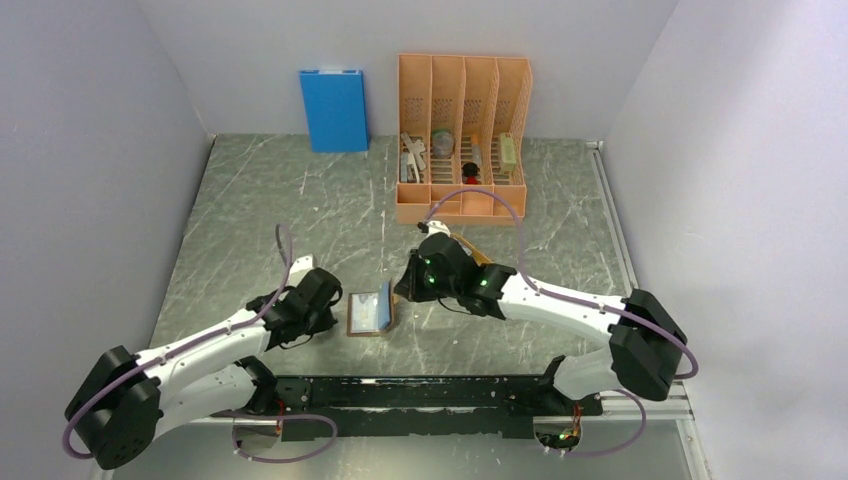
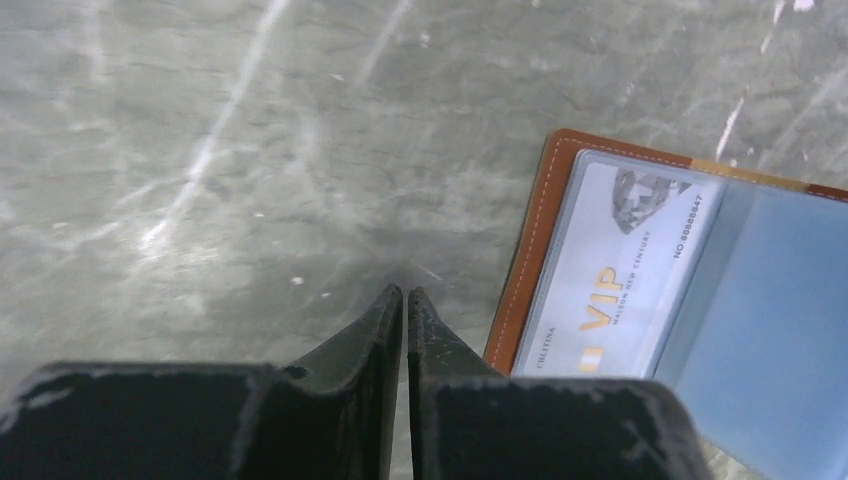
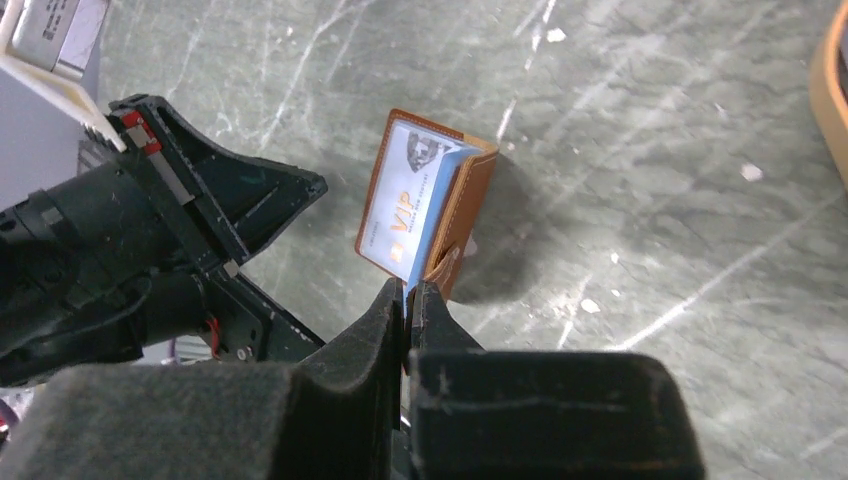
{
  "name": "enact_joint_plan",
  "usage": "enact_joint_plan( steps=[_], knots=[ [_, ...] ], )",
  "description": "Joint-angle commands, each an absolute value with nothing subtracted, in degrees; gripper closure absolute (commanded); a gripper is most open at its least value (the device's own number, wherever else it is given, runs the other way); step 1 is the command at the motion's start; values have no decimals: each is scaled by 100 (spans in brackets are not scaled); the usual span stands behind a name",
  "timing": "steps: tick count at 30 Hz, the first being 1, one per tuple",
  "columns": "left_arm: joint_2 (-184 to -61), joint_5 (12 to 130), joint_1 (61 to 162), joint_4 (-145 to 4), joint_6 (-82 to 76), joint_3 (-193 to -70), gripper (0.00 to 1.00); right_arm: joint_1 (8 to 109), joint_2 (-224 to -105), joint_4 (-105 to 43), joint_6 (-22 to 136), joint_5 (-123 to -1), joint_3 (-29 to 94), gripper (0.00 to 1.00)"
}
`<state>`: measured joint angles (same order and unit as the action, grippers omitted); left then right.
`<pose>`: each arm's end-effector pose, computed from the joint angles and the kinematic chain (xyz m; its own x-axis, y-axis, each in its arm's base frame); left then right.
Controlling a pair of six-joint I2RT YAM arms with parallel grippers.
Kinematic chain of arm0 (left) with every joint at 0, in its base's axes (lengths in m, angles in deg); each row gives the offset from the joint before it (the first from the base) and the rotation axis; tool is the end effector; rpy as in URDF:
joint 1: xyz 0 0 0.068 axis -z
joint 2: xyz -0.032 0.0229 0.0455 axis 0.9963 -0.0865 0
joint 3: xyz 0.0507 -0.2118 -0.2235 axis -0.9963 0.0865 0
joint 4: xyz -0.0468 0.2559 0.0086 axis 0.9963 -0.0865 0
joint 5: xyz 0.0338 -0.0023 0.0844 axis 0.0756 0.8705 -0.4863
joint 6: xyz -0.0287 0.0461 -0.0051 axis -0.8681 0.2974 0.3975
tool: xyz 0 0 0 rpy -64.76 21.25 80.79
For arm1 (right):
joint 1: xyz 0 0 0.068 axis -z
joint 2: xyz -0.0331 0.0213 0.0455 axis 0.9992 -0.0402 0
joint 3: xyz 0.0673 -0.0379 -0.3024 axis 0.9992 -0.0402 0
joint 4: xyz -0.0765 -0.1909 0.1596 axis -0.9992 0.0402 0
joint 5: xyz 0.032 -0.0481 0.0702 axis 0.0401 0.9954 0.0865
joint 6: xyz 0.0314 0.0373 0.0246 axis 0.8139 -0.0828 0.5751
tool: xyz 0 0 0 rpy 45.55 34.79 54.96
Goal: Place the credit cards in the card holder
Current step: Close the card holder at the center of the board.
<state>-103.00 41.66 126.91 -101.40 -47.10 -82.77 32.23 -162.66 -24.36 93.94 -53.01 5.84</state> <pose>0.1131 -0.0837 0.1921 -0.7700 -0.3452 -0.5366 -0.2625 0.9379 -0.2267 0.1665 0.2401 0.2749 -0.8087 0.0418 -0.5868 -0.3479 0.7704 0.5343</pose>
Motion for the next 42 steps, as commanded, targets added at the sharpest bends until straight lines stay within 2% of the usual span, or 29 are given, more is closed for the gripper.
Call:
enact_joint_plan(
  steps=[1, 11, 27, 30, 32, 33, 37, 42],
  knots=[
    [-10653, 5214, 12617, -8889, -4232, -8027, 87, 3301, -15890, -2274, 9427, -5098, 252, 100],
    [-11870, 6523, 12634, -7322, -3973, -7895, 95, 3334, -15853, -2288, 9421, -5319, 298, 100],
    [-11768, 6461, 12634, -7011, -4055, -7483, 95, 3265, -17479, -3348, 9808, -6664, 774, 100],
    [-11646, 6307, 12635, -7233, -4066, -7501, 95, 3253, -17440, -3253, 9787, -6647, 826, 66],
    [-11581, 6176, 12630, -7380, -4077, -7521, 95, 3250, -17325, -3080, 9733, -6611, 868, 47],
    [-11562, 6118, 12634, -7457, -4075, -7536, 95, 3250, -17237, -2930, 9693, -6604, 904, 42],
    [-11539, 6032, 12635, -7552, -4071, -7554, 95, 3260, -16866, -2517, 9579, -6593, 907, 28],
    [-11565, 5983, 12635, -7590, -4075, -7590, 95, 3304, -16276, -2078, 9363, -6289, 764, 27]
  ],
)
